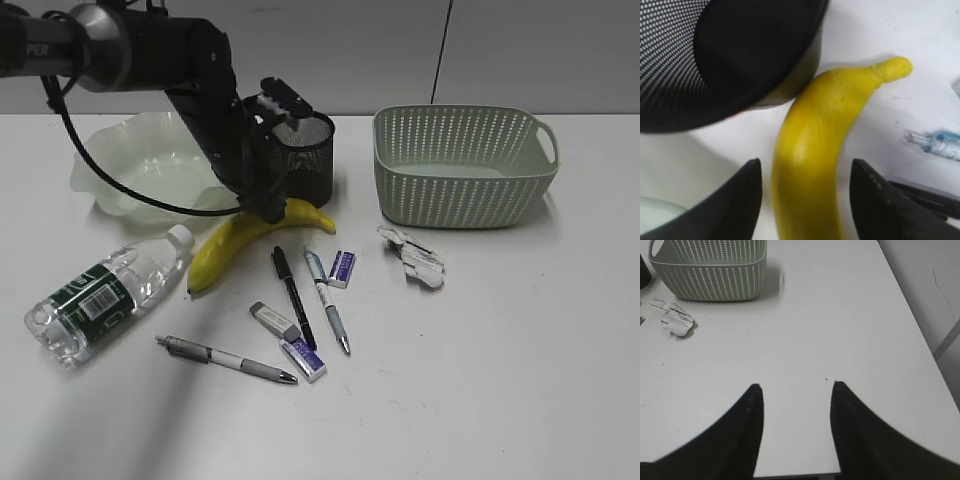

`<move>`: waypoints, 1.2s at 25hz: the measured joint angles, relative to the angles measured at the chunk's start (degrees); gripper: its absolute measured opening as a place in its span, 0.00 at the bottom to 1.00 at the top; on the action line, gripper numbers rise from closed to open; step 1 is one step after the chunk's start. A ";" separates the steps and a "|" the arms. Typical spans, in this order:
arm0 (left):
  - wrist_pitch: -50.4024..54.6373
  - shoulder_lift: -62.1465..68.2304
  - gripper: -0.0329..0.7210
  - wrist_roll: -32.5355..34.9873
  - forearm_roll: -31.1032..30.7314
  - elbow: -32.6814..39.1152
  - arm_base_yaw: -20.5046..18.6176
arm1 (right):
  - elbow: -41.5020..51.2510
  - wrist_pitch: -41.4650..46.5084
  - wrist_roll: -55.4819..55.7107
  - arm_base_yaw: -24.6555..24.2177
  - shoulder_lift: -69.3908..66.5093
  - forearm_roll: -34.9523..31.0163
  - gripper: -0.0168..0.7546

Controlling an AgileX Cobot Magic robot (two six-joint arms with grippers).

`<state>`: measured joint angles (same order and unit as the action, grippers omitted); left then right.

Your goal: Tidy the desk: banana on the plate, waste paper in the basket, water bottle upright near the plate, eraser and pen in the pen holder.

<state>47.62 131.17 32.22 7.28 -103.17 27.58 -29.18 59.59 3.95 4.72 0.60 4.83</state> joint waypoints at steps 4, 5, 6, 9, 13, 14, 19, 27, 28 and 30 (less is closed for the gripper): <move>-0.71 1.42 0.61 0.00 -0.98 0.01 0.00 | 0.00 0.00 0.00 0.00 0.00 0.00 0.49; -1.03 1.48 0.61 0.00 -1.06 0.01 0.00 | 0.00 0.00 0.00 0.00 0.00 0.00 0.49; -1.50 1.48 0.61 0.00 -1.12 -0.04 0.00 | 0.00 0.00 0.00 0.00 0.00 0.00 0.49; -2.37 1.48 0.60 0.00 -1.23 -0.06 0.00 | 0.00 0.00 0.00 0.00 0.00 0.00 0.49; -2.42 1.48 0.53 0.00 -1.28 -0.06 0.12 | 0.00 0.00 0.00 0.00 0.00 0.00 0.49; -2.42 1.48 0.52 0.00 -1.40 -0.06 0.24 | 0.00 0.00 0.00 0.00 0.00 0.00 0.49; -2.31 1.48 0.50 0.00 -1.78 -0.06 1.20 | 0.00 0.00 0.00 0.00 0.00 0.00 0.49; -1.71 1.48 0.46 0.00 -2.05 -0.06 3.45 | 0.00 0.00 0.00 0.00 0.00 0.00 0.49; -1.51 1.48 0.46 0.00 -2.05 -0.06 3.75 | 0.00 0.00 0.00 0.00 0.00 0.00 0.49; -1.19 1.43 0.46 0.00 -2.05 -0.06 4.20 | 0.00 0.00 0.00 0.00 0.00 0.00 0.49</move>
<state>46.43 132.59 32.22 5.23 -103.23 31.78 -29.18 59.59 3.95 4.72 0.60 4.83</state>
